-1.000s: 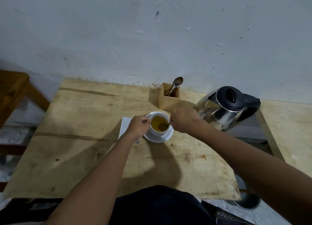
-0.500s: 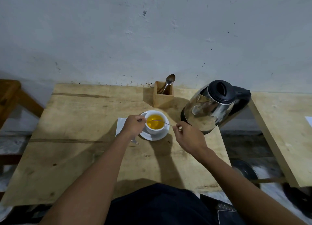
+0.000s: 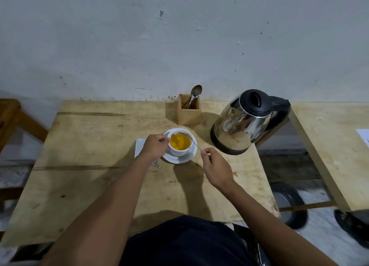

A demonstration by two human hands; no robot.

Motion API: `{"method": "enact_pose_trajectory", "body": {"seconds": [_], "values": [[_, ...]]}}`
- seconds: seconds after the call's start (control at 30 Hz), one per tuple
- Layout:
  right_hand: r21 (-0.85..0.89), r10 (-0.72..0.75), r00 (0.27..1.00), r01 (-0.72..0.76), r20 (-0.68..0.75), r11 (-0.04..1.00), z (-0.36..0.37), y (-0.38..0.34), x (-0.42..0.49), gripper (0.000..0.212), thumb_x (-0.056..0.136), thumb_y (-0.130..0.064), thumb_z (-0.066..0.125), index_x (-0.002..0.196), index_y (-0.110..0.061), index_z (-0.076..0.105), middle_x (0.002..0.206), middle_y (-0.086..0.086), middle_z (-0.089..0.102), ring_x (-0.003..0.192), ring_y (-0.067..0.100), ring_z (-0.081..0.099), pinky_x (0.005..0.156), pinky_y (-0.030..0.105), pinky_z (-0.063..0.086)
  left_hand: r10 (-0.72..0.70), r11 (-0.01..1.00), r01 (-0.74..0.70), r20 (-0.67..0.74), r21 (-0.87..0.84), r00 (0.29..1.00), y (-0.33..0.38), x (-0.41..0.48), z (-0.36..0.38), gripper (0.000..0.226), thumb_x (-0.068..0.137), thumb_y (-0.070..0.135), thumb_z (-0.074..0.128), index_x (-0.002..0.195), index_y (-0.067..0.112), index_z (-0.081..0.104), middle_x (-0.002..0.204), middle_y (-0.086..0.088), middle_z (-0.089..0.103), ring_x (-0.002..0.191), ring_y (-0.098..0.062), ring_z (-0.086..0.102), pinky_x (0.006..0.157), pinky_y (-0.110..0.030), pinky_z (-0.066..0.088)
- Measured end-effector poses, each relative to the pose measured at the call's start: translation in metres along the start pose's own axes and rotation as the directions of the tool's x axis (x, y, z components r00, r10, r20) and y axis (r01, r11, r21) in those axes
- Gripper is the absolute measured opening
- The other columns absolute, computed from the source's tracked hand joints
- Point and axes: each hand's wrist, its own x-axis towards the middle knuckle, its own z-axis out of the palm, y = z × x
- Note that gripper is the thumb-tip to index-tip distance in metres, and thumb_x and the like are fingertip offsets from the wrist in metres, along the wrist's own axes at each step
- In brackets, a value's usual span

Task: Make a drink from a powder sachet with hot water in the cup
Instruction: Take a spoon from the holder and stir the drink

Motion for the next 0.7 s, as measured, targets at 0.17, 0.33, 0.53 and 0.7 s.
{"method": "enact_pose_trajectory", "body": {"seconds": [0.17, 0.33, 0.53, 0.7], "values": [[0.051, 0.024, 1.000, -0.024, 0.007, 0.998, -0.003, -0.001, 0.000, 0.028, 0.103, -0.039, 0.039, 0.112, -0.021, 0.058, 0.073, -0.011, 0.060, 0.075, 0.017, 0.060, 0.066, 0.033, 0.041, -0.011, 1.000, 0.011, -0.003, 0.014, 1.000, 0.002, -0.001, 0.000, 0.030, 0.094, 0.026, 0.057, 0.115, 0.008, 0.067, 0.094, -0.009, 0.066, 0.082, -0.033, 0.068, 0.081, -0.042, 0.057], [0.037, 0.026, 1.000, -0.026, 0.014, 0.999, -0.007, -0.004, 0.000, 0.025, 0.102, -0.039, 0.041, 0.108, -0.022, 0.058, 0.074, -0.012, 0.061, 0.073, 0.015, 0.059, 0.065, 0.032, 0.040, -0.012, 1.000, 0.012, -0.001, 0.021, 1.000, 0.002, -0.001, 0.000, 0.031, 0.094, 0.026, 0.057, 0.117, 0.008, 0.067, 0.095, -0.009, 0.067, 0.087, -0.035, 0.069, 0.084, -0.047, 0.058], [0.462, 0.101, 0.994, -0.112, 0.048, 0.880, -0.007, 0.002, 0.009, 0.022, 0.100, -0.022, 0.045, 0.081, -0.017, 0.054, 0.069, -0.005, 0.048, 0.066, 0.015, 0.045, 0.067, 0.032, 0.037, -0.009, 1.000, 0.009, 0.002, 0.013, 1.000, 0.001, -0.001, -0.001, 0.031, 0.093, 0.026, 0.058, 0.115, 0.007, 0.067, 0.093, -0.008, 0.067, 0.088, -0.035, 0.069, 0.083, -0.049, 0.058], [0.705, 0.273, 0.957, -0.262, 0.101, 0.659, -0.011, 0.016, 0.023, 0.024, 0.100, -0.011, 0.045, 0.077, -0.016, 0.049, 0.068, -0.002, 0.044, 0.058, 0.012, 0.038, 0.053, 0.020, 0.032, -0.015, 0.999, 0.015, 0.014, 0.041, 1.000, 0.002, 0.001, -0.002, 0.032, 0.094, 0.026, 0.058, 0.118, 0.008, 0.066, 0.097, -0.007, 0.067, 0.085, -0.033, 0.070, 0.079, -0.041, 0.059]]}}
